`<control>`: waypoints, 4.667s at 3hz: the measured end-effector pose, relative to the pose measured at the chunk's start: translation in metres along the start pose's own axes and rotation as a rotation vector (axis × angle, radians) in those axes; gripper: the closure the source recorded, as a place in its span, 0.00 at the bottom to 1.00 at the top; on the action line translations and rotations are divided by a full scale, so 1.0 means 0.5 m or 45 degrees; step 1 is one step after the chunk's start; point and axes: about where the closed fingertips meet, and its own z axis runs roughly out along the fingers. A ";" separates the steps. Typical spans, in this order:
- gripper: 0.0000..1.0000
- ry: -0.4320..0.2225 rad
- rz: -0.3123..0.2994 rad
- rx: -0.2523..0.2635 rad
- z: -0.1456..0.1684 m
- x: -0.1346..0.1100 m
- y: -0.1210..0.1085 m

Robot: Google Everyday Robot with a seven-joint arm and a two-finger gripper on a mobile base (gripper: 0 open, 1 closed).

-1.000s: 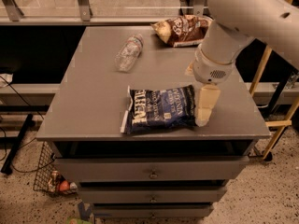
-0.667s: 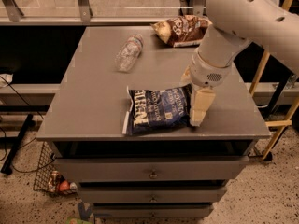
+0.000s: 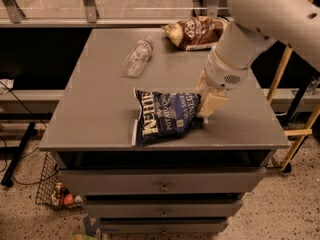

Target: Move blue chip bag near brown chip bag

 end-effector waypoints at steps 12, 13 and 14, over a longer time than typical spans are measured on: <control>0.53 0.143 0.264 0.611 -0.188 0.271 -0.482; 0.28 0.142 0.262 0.604 -0.178 0.270 -0.485; 0.04 0.142 0.262 0.598 -0.170 0.269 -0.487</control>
Offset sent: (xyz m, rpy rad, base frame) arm 0.0371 -0.1292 0.1325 -0.1037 -0.3227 -0.3074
